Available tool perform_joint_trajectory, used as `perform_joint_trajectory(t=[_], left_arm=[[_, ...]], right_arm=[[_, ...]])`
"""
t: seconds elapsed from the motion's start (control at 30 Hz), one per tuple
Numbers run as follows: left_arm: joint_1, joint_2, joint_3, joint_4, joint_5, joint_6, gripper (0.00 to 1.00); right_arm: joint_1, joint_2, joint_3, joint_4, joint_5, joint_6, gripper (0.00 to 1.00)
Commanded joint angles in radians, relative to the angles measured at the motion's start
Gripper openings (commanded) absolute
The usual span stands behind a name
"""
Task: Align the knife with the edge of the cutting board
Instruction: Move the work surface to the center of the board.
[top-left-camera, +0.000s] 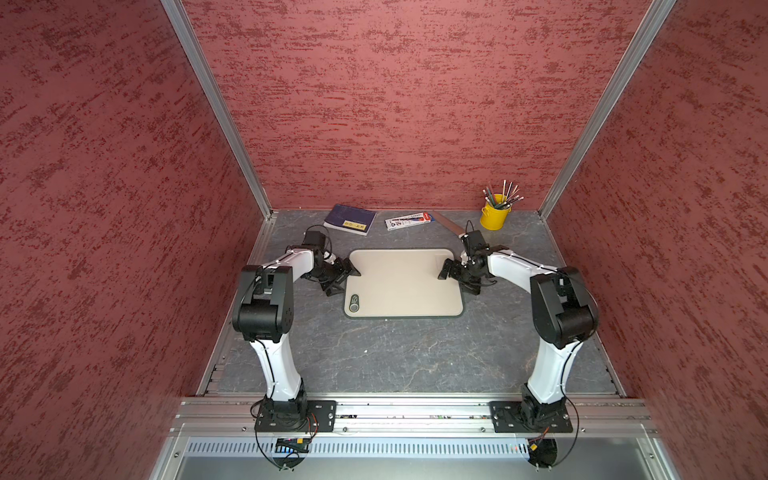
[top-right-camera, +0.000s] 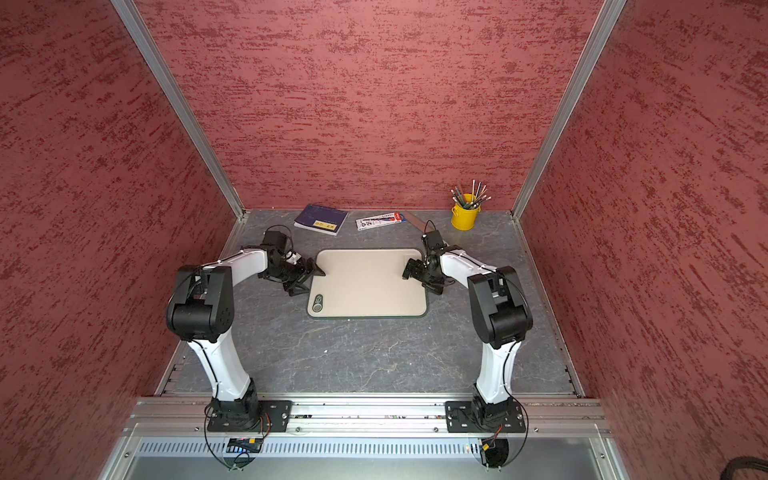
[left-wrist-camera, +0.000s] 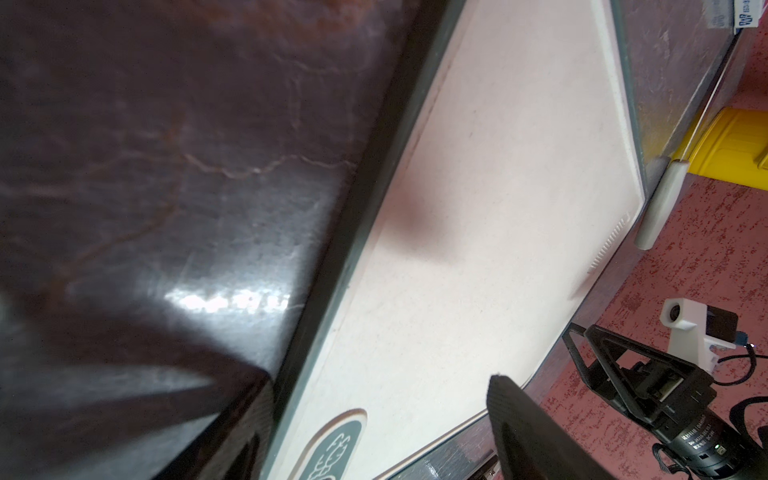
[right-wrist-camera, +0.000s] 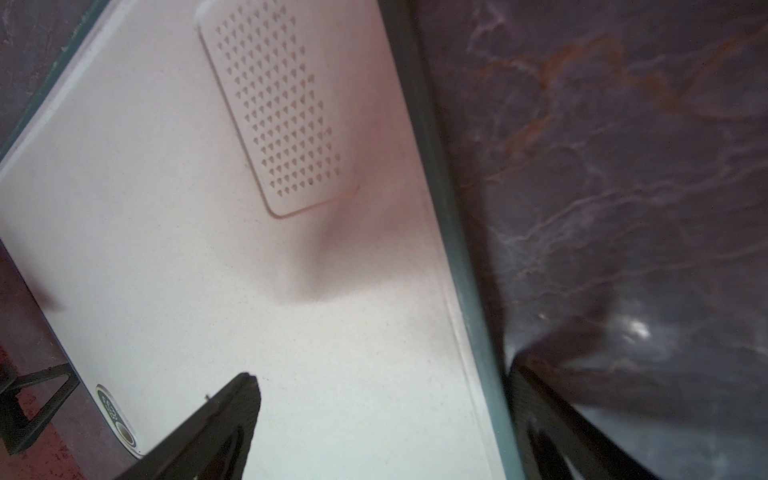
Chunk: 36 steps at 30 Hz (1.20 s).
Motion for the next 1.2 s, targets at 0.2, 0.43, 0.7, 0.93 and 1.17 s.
perform_joint_trajectory(t=[0.2,0.43,0.7,0.93,1.17], left_arm=[[-0.055,0.040,0.023,-0.008,0.094,-0.019,0.85],[-0.041,0.036,0.041,-0.054,0.059,-0.005,0.87],[0.039,0.037,0.060,-0.112,-0.009,0.008,0.99],[0.134,-0.049,0.046,-0.130,-0.024,0.013,1.00],[0.152,-0.165,-0.038,-0.126,-0.026,-0.012,0.98]], right_arm=[[0.008,-0.019,-0.053,-0.020,-0.072,0.007,0.98],[-0.005,-0.017,-0.012,-0.066,0.005,0.008,0.98],[-0.056,-0.001,0.050,-0.124,0.056,-0.036,0.98],[-0.107,-0.013,0.140,-0.136,0.039,-0.138,0.98],[-0.136,0.065,0.383,-0.301,0.205,-0.161,0.98]])
